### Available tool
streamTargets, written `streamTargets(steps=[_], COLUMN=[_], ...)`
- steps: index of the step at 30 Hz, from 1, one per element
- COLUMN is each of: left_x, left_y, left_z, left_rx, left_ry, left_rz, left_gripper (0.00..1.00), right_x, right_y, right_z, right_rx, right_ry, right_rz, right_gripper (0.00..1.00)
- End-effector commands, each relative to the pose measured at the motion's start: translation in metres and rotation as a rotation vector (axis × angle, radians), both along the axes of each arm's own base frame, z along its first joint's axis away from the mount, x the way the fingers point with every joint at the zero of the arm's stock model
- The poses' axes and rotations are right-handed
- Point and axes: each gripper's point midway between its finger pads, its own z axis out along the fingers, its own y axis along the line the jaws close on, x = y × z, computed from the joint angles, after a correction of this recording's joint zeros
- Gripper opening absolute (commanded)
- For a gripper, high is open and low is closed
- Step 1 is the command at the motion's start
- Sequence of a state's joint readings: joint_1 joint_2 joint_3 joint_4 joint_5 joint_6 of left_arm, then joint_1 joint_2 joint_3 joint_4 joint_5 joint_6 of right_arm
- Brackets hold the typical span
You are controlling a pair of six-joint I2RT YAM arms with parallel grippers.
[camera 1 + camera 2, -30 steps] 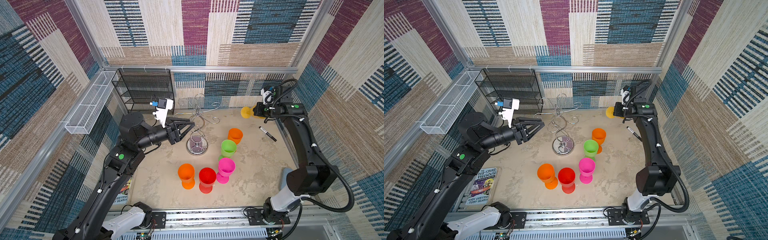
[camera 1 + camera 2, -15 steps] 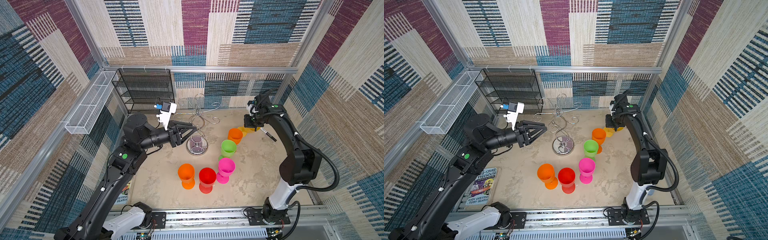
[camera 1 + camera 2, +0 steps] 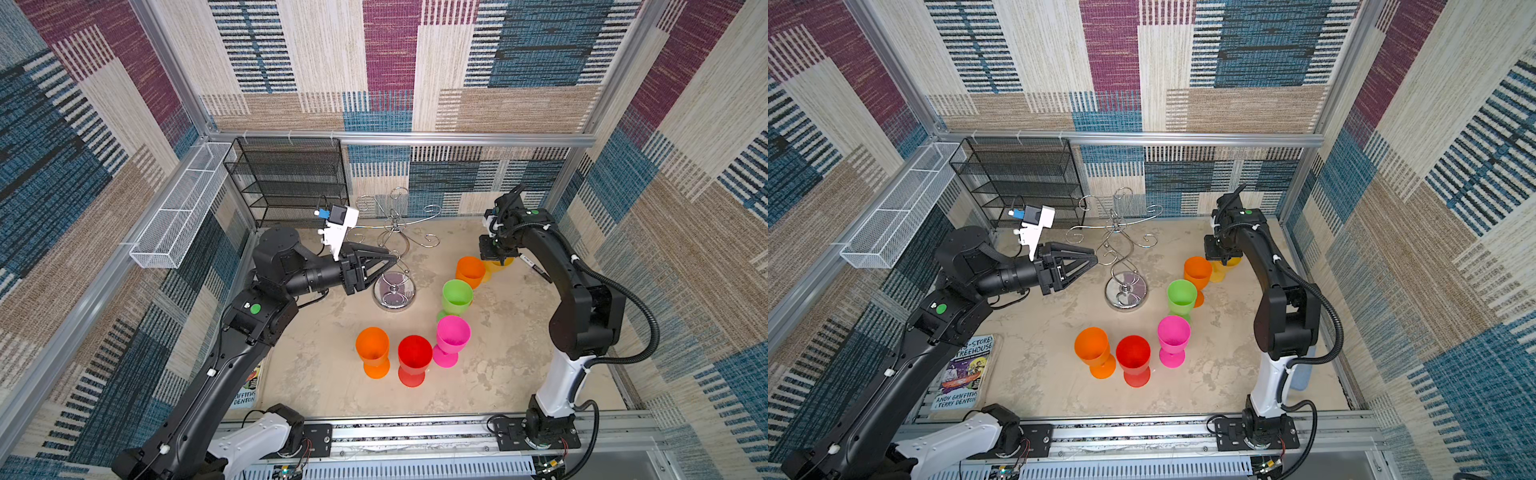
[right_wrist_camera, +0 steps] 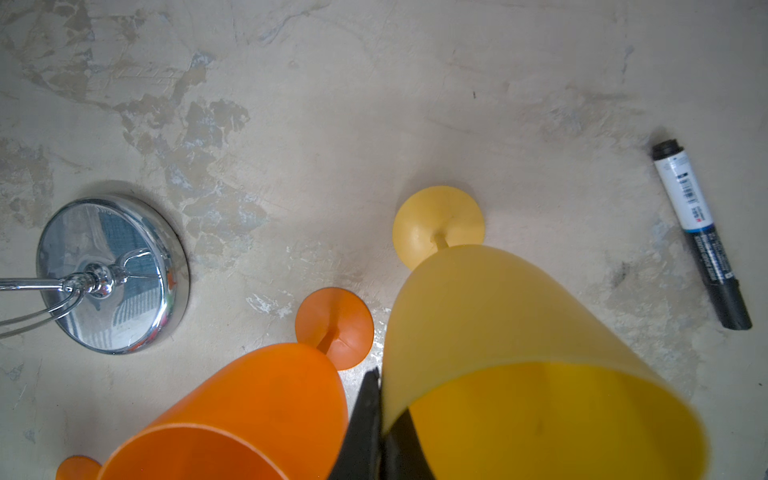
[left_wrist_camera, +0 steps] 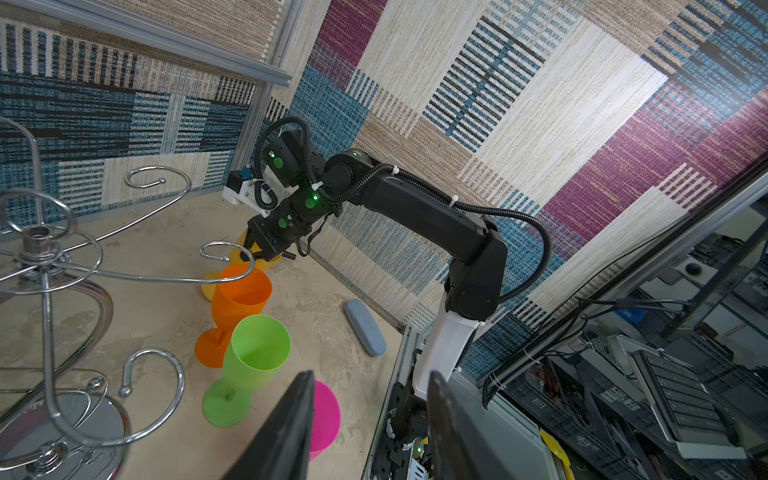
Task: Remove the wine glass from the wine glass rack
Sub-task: 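Lower the yellow glass upright beside the orange glass with the right gripper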
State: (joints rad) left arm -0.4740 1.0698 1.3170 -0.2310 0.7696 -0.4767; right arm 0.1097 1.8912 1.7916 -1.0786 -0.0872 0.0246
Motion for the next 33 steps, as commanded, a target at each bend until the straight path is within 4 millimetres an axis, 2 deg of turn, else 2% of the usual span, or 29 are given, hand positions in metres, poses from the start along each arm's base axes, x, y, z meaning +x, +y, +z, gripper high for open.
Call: streamTargets(steps=[1,16,20,33], left_x=[-0.003,-0.003,-0.003,-0.002], left_y=[-0.002,-0.004,-0.005,-0.004], left_z=[0.004,0.000,0.000,-0.003], left_rx=[-0.017,-0.021,-0.026,-0.023], left_ry=[-0.012,0.003,0.004,0.009], left_rz=[-0.025,-0.039,-0.044,-0.039], left_gripper=[0.47,0.47,0.47,0.47], right_x=[0.003,0.012,0.013,0.016], right_y=[-0.002,0.003,0.004,0.010], right_z=[0.001,0.008,0.011,0.037], right_rx=[-0.015,-0.003,-0.001,0.019], right_ry=[-0.004,-0.019,-0.027,-0.086], right_rz=[0.001,0.010,0.010,0.018], right_gripper=[0.00,0.15,0.16,0.22])
